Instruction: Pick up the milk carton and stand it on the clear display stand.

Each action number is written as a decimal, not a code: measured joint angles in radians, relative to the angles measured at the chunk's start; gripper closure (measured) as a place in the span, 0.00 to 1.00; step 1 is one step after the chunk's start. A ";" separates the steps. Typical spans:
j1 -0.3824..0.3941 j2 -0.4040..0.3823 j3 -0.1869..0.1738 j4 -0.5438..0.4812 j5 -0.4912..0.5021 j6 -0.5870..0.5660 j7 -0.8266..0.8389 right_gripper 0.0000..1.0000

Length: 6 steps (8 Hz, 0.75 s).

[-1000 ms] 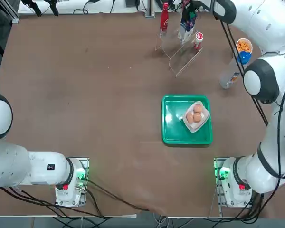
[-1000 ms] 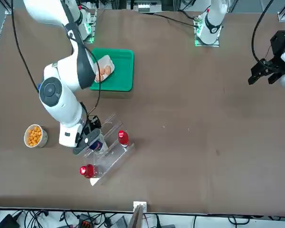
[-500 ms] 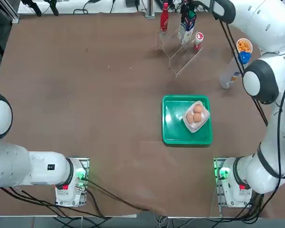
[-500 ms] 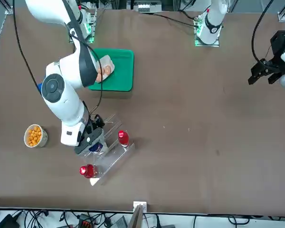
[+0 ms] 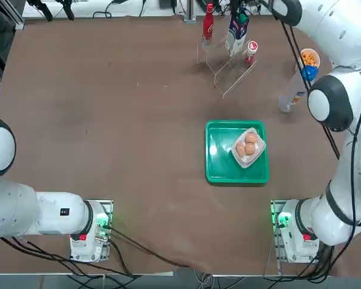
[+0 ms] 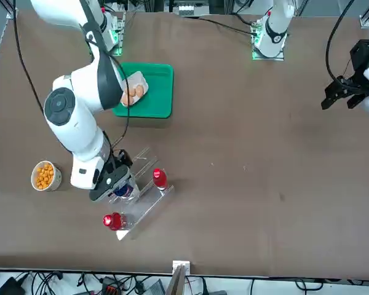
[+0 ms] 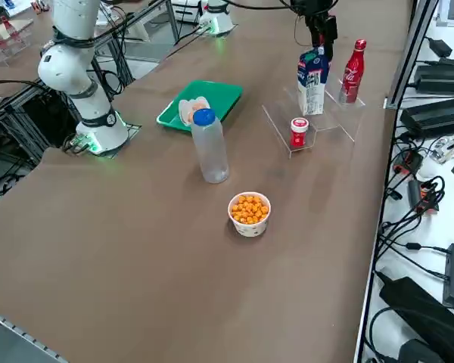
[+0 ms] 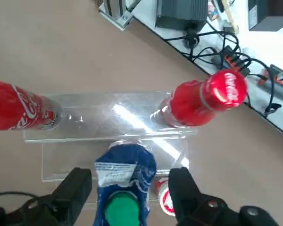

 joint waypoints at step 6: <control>-0.149 -0.135 -0.038 0.035 0.038 -0.228 0.041 0.01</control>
